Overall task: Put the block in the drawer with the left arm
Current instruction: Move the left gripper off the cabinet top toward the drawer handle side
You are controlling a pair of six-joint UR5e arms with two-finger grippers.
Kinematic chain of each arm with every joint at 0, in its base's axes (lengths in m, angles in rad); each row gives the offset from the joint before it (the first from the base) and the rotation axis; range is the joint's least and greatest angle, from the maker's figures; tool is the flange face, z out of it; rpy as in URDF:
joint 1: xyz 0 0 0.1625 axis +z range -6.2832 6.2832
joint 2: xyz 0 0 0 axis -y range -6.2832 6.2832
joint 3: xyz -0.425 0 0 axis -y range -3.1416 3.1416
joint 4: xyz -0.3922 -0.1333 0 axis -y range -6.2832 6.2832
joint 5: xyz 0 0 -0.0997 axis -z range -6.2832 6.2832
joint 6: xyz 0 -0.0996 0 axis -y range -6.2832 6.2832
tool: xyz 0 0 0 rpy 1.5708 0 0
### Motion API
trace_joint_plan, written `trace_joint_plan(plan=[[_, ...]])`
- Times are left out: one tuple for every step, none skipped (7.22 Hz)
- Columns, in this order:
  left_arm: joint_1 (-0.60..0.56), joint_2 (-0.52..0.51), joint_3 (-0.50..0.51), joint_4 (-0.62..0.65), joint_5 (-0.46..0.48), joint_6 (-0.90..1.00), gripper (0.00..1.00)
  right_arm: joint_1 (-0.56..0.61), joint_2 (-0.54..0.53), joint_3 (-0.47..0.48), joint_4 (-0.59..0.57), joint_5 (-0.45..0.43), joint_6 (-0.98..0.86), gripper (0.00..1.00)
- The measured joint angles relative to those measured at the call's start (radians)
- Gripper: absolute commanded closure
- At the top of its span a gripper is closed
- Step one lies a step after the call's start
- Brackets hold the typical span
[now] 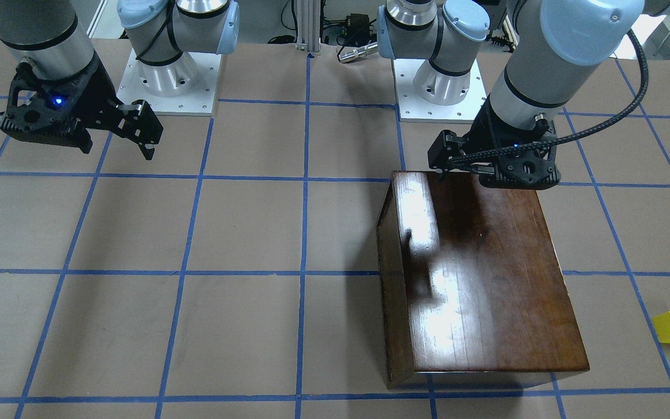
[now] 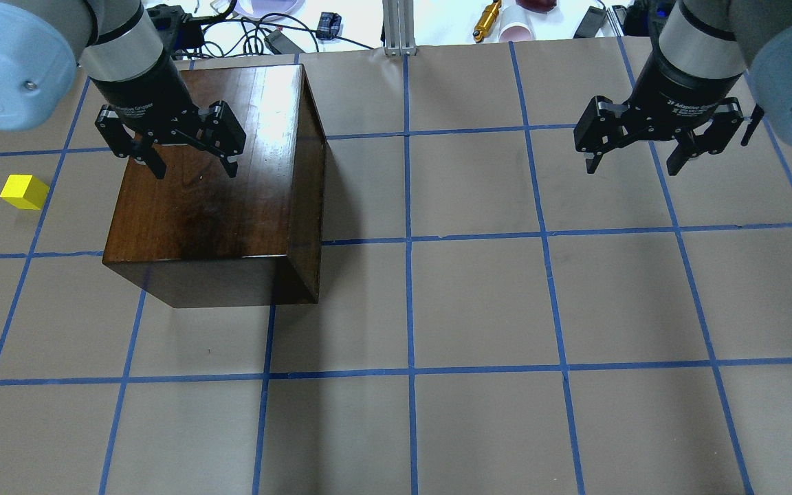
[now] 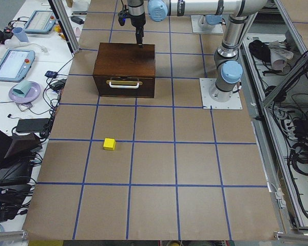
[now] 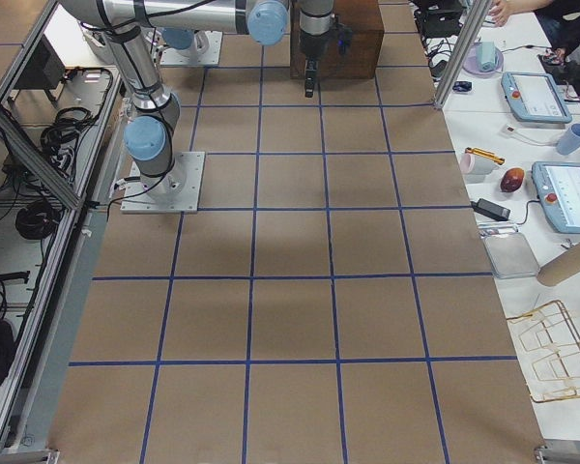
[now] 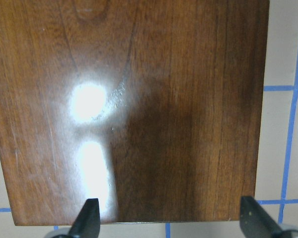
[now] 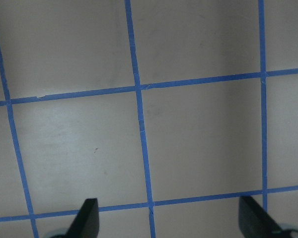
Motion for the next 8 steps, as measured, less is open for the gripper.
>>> trace_joint_plan(plan=[[0.000,0.001,-0.001,0.003,0.000,0.000,0.00,0.000,0.000,0.000,0.000,0.000,0.000,0.00],[0.000,0.003,-0.002,0.005,0.002,-0.001,0.00,0.000,0.000,0.000,0.000,0.000,0.000,0.00],[0.000,0.006,-0.001,0.005,0.003,-0.002,0.00,0.000,0.000,0.000,0.000,0.000,0.000,0.00],[0.002,0.012,0.001,0.005,0.002,-0.003,0.00,0.000,0.000,0.000,0.000,0.000,0.000,0.00],[0.003,0.015,0.000,0.005,0.002,-0.003,0.00,0.000,0.000,0.000,0.000,0.000,0.000,0.00],[0.004,0.016,-0.001,0.005,0.002,-0.004,0.00,0.000,0.000,0.000,0.000,0.000,0.000,0.00],[0.007,0.016,-0.001,0.006,0.003,-0.007,0.00,0.000,0.000,0.000,0.000,0.000,0.000,0.00],[0.012,0.014,-0.001,0.012,0.005,-0.008,0.00,0.000,0.000,0.000,0.000,0.000,0.000,0.00]])
